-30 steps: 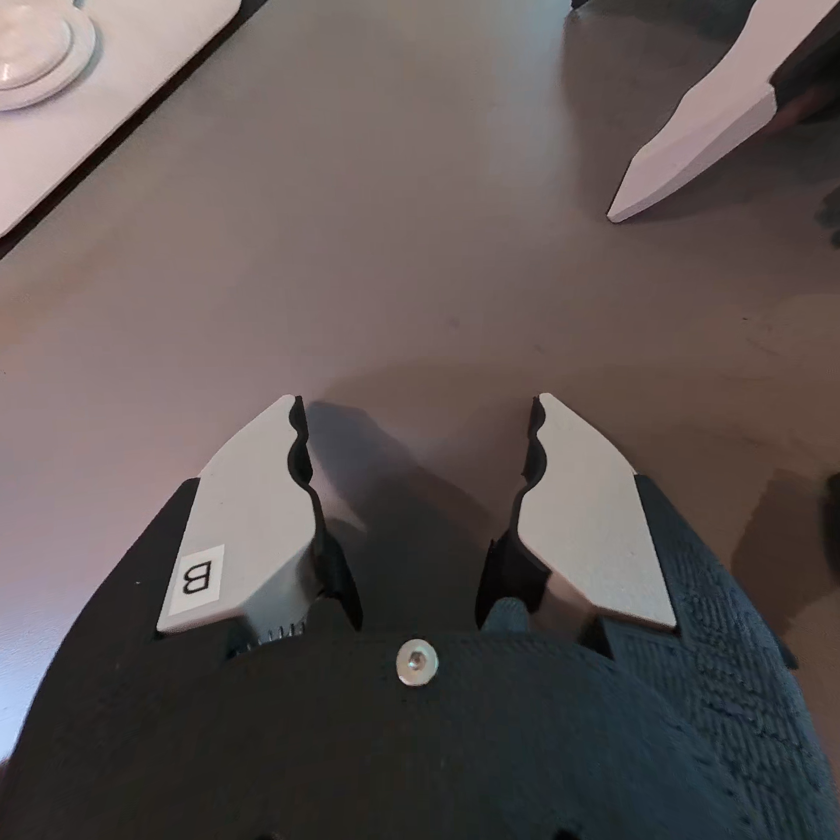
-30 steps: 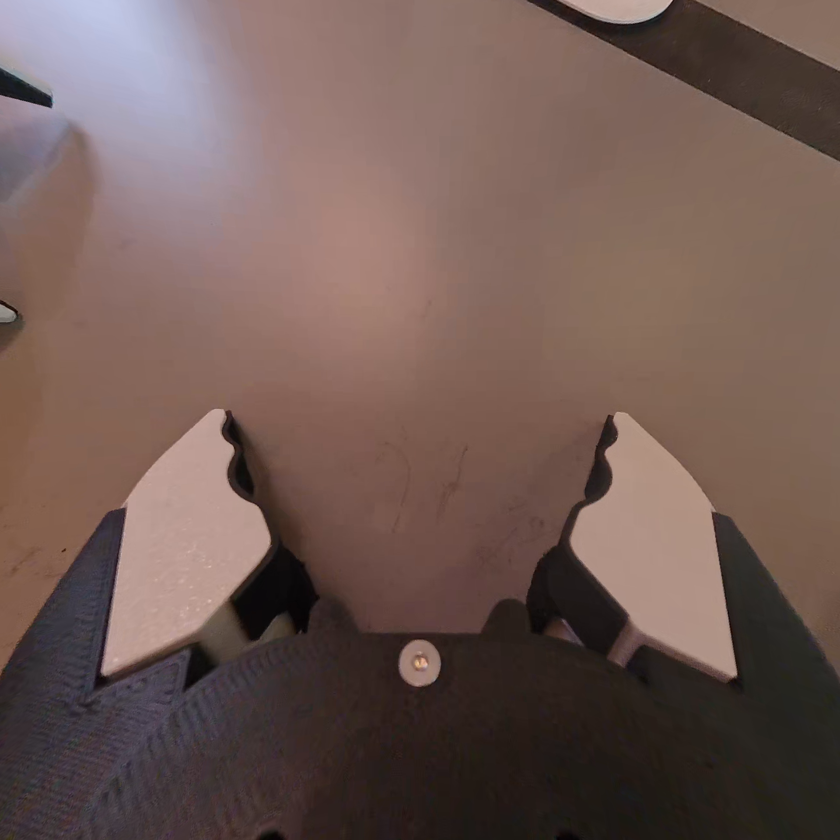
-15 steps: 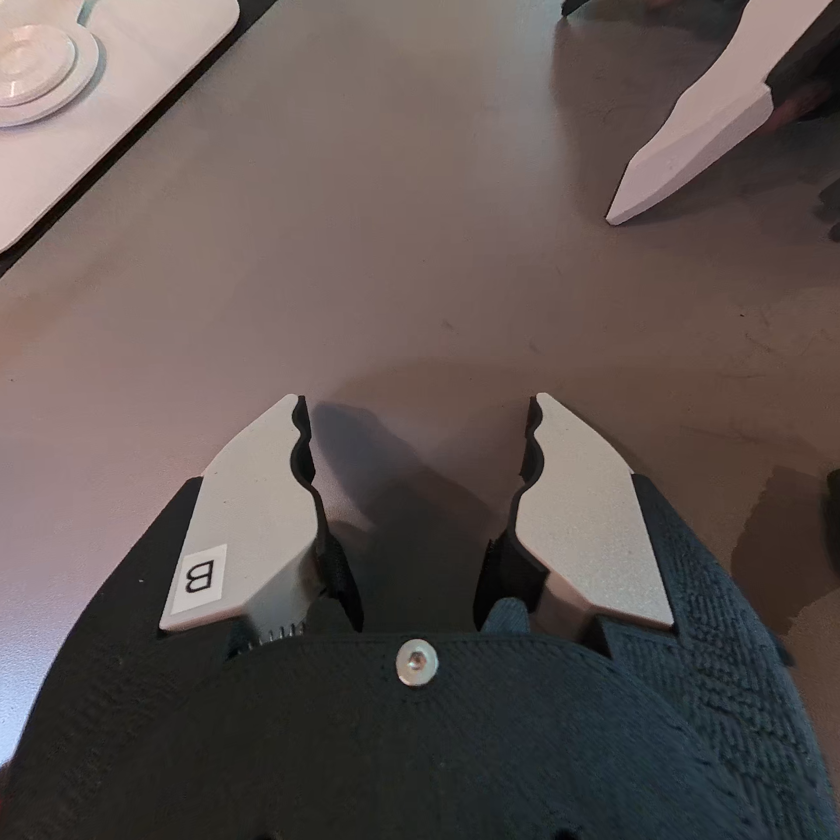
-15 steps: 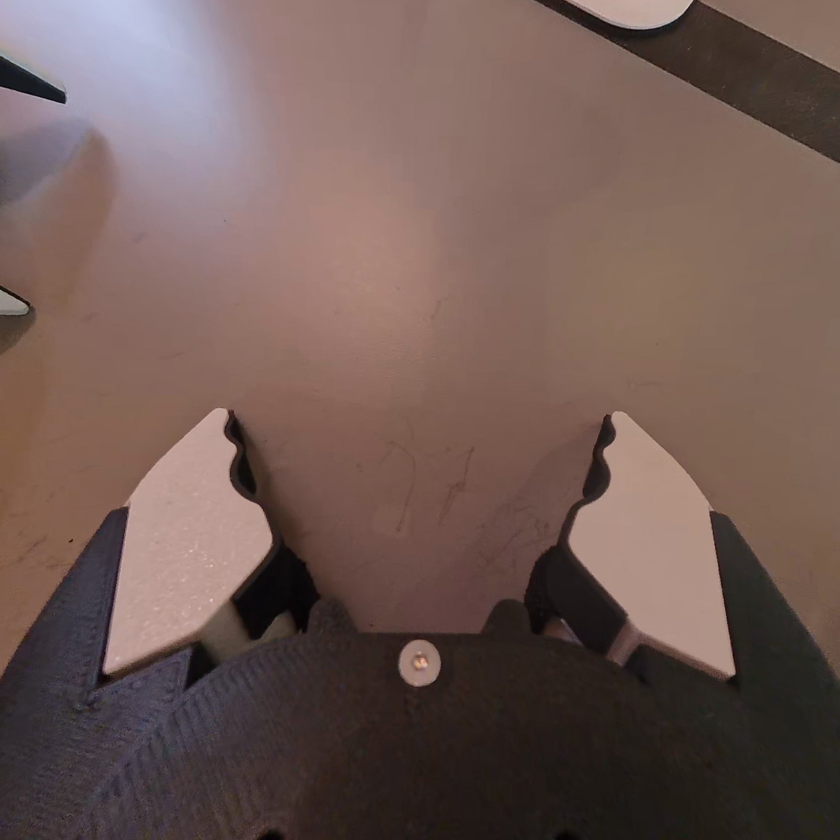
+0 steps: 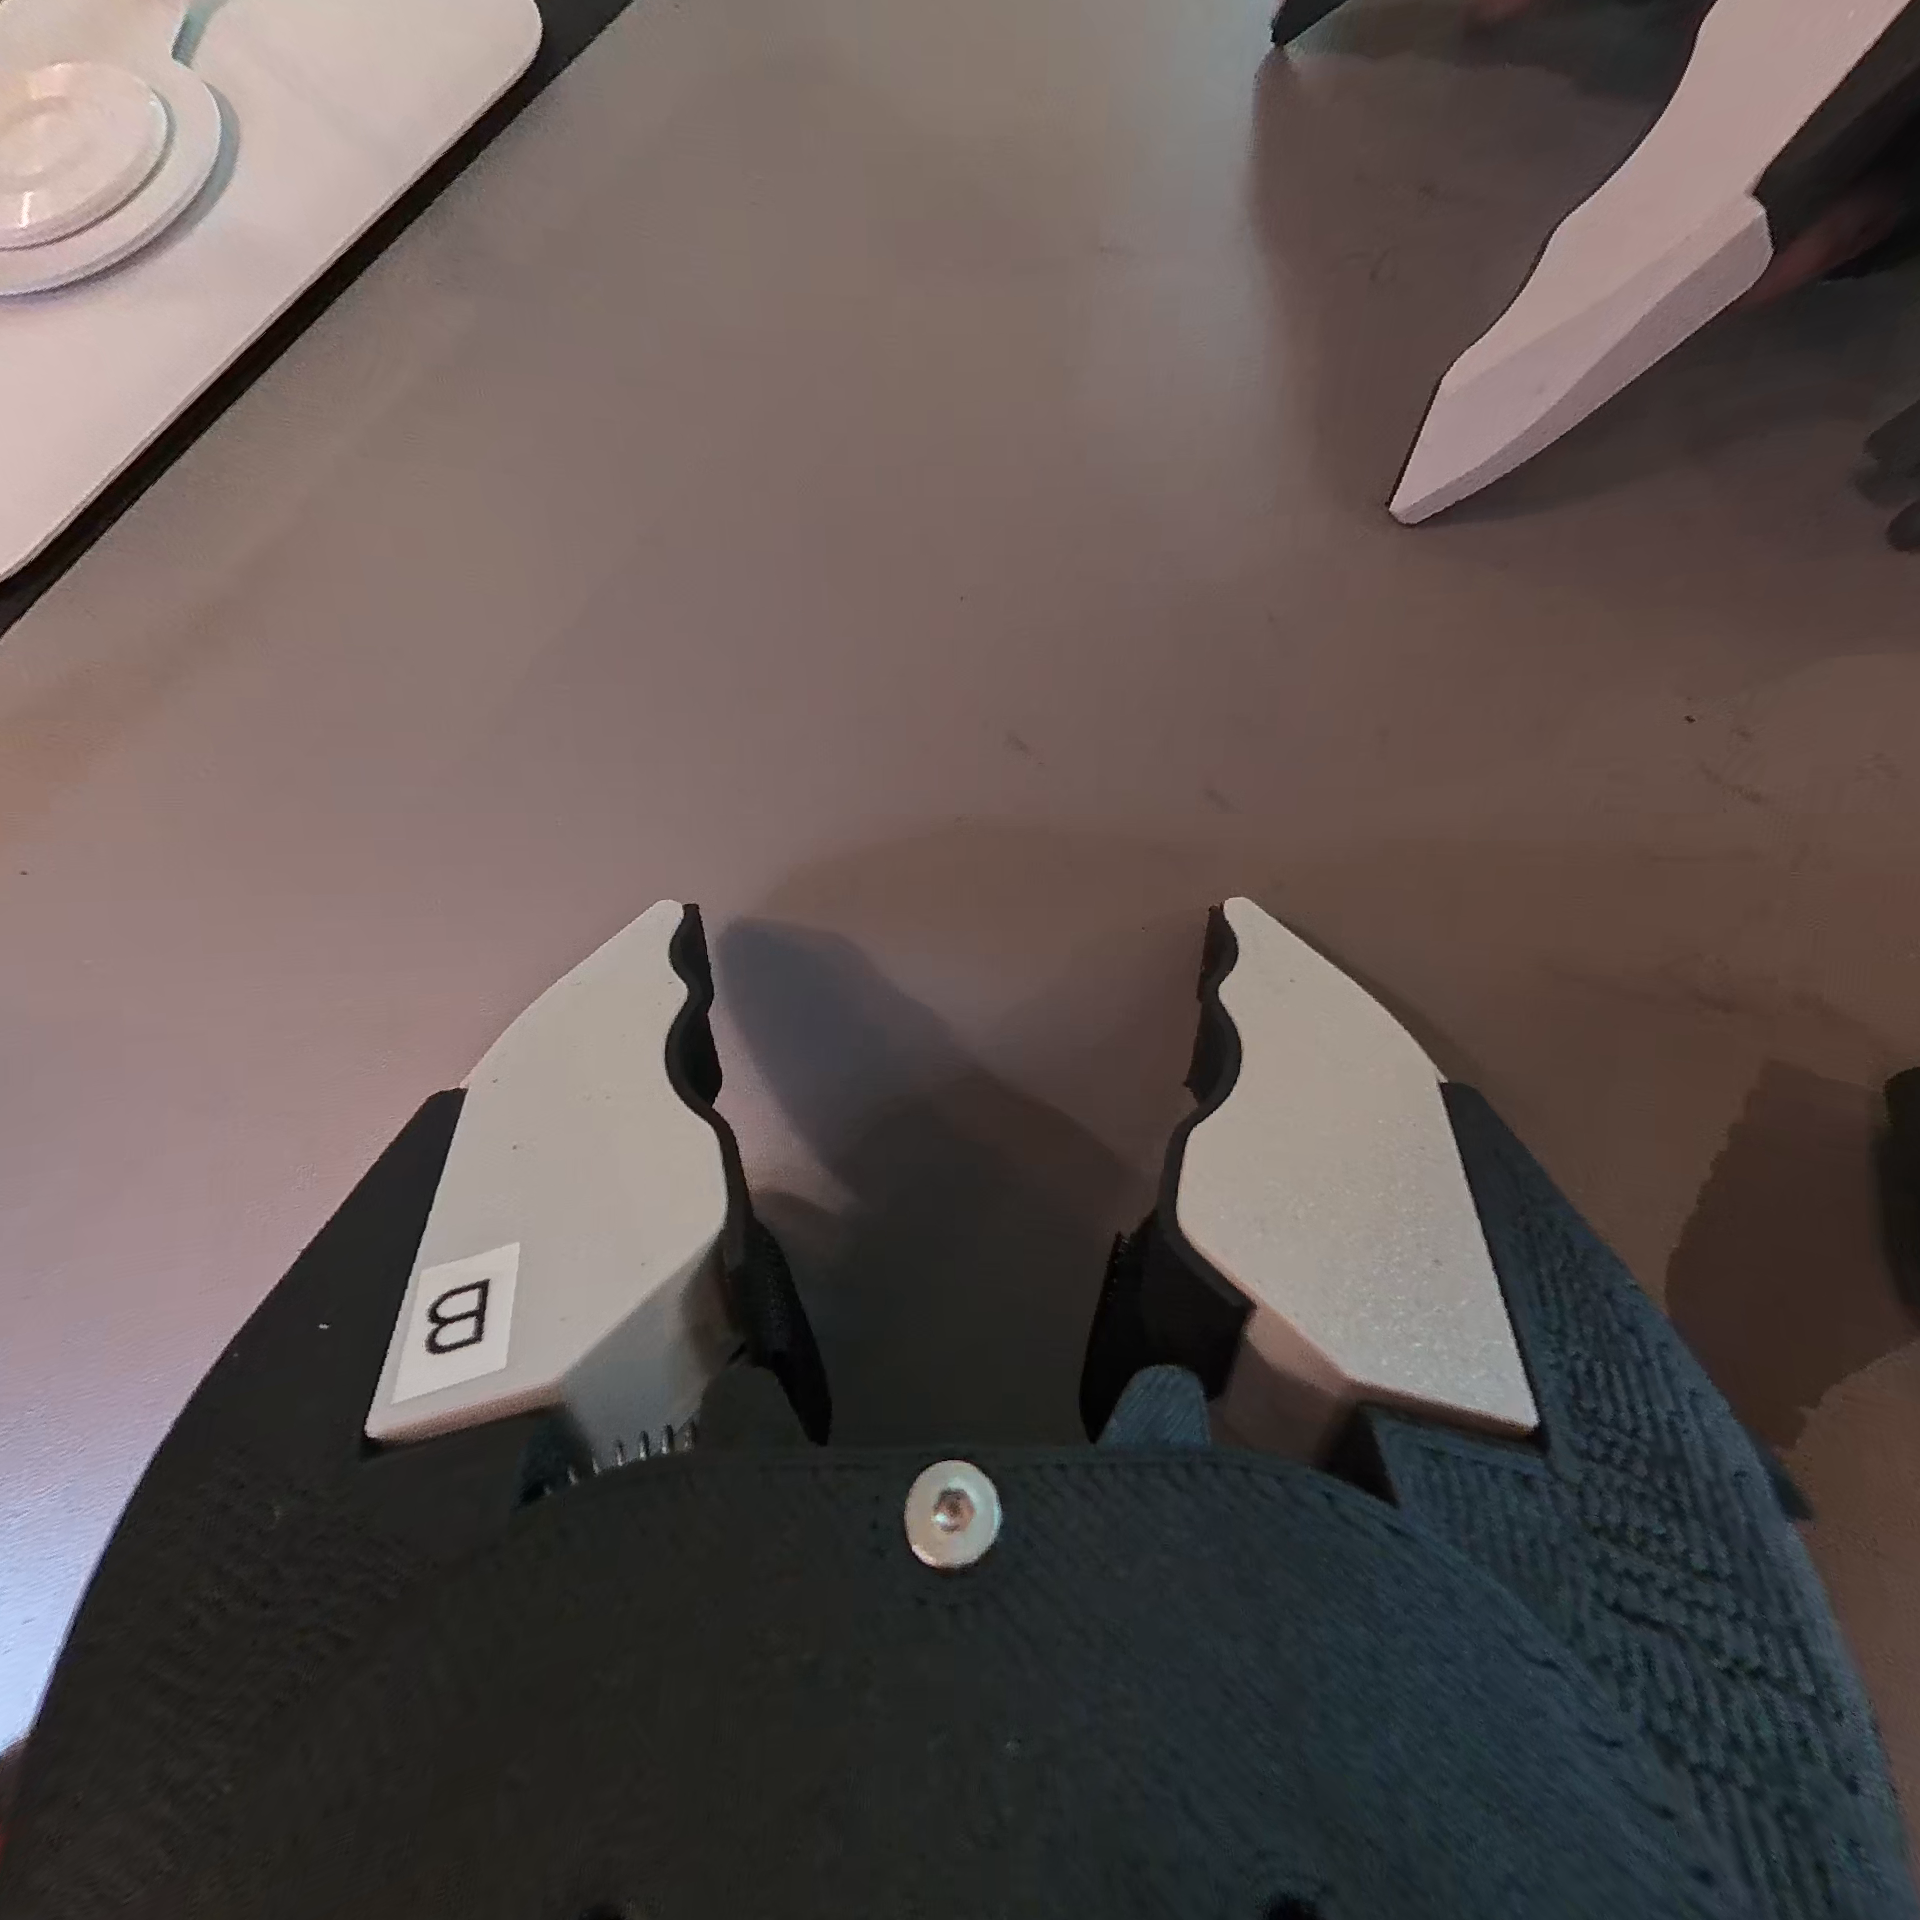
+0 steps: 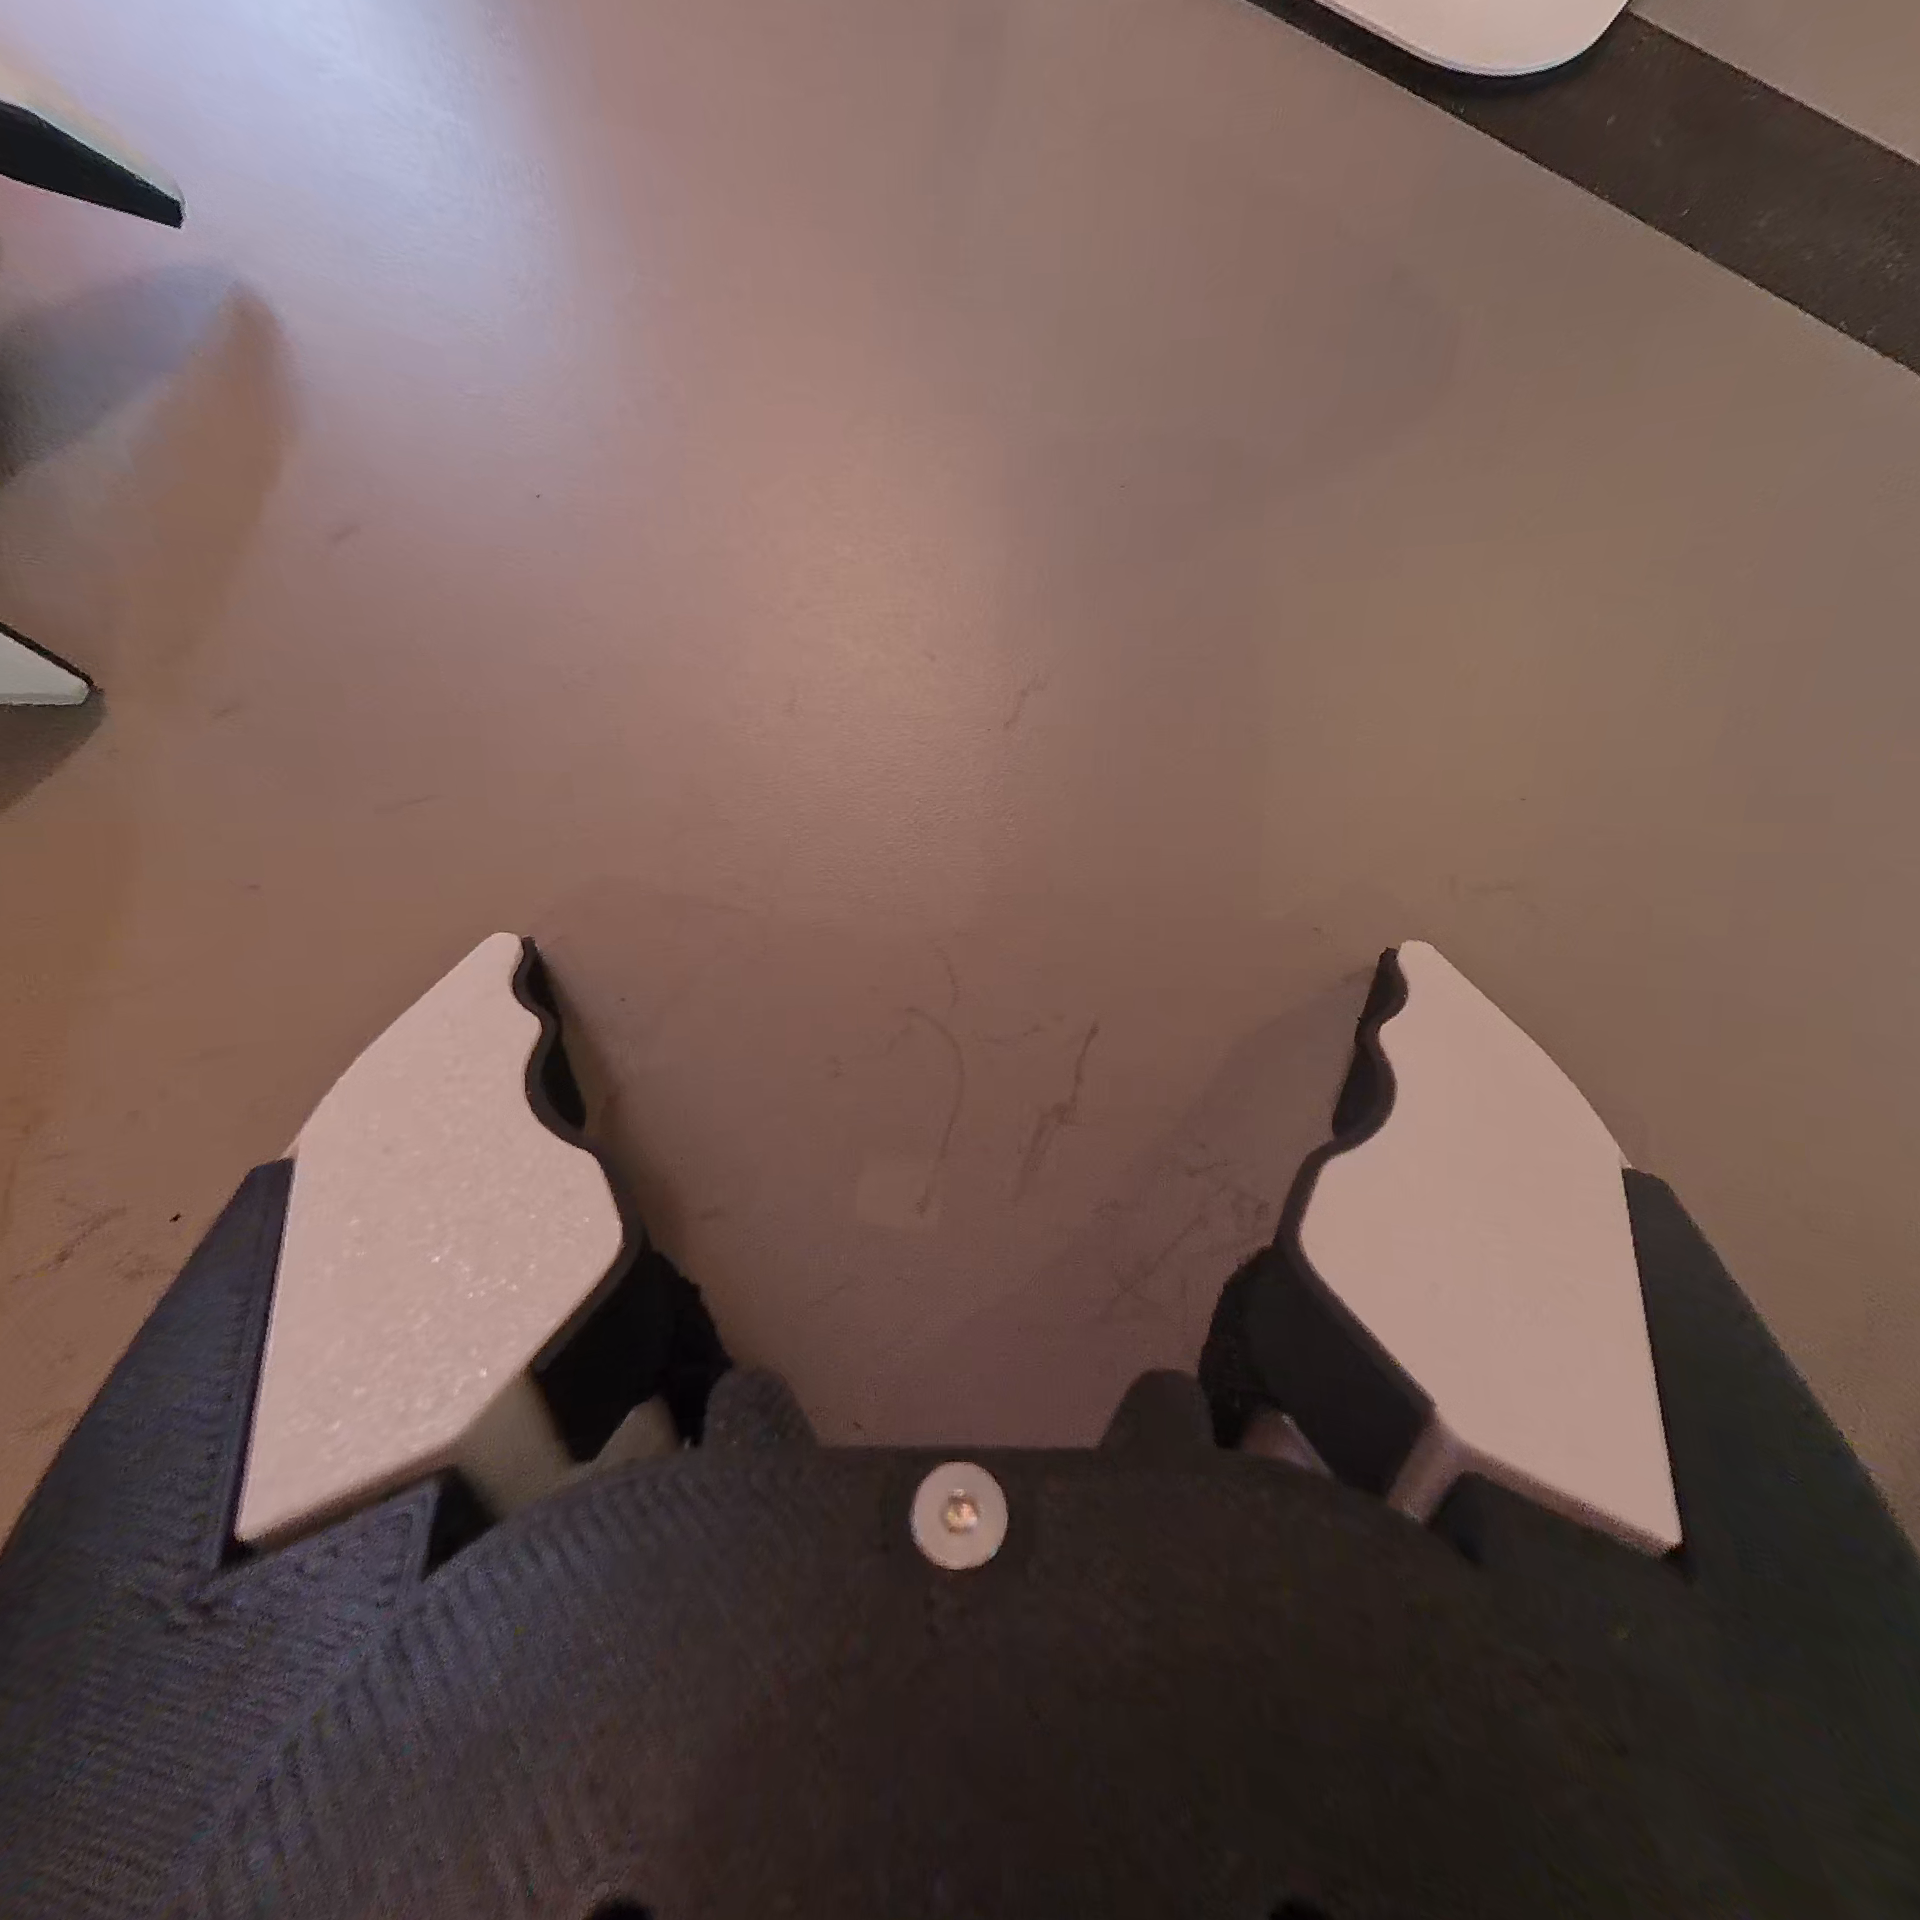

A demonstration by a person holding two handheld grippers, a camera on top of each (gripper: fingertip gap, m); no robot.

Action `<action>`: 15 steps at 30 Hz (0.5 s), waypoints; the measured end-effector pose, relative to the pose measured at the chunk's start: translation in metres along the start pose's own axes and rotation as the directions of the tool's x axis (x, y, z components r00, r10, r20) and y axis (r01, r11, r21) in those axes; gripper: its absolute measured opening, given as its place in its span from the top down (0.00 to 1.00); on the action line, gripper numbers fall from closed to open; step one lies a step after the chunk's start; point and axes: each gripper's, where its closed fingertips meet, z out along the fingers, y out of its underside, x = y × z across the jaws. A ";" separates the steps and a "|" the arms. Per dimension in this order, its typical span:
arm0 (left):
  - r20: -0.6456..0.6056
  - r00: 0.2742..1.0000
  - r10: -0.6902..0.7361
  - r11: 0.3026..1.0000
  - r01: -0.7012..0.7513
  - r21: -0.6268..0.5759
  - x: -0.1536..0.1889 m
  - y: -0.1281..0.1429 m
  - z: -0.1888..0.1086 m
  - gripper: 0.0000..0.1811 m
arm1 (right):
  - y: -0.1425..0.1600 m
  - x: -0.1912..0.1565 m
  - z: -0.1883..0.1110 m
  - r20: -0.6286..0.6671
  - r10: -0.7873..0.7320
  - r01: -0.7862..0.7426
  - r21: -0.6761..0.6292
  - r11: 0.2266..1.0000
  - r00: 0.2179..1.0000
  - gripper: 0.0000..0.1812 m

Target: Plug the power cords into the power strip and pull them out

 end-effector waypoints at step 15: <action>0.000 1.000 0.001 1.000 -0.001 0.000 0.000 0.000 0.000 0.51 | 0.000 0.000 0.001 0.007 -0.008 0.008 0.001 1.000 1.000 0.22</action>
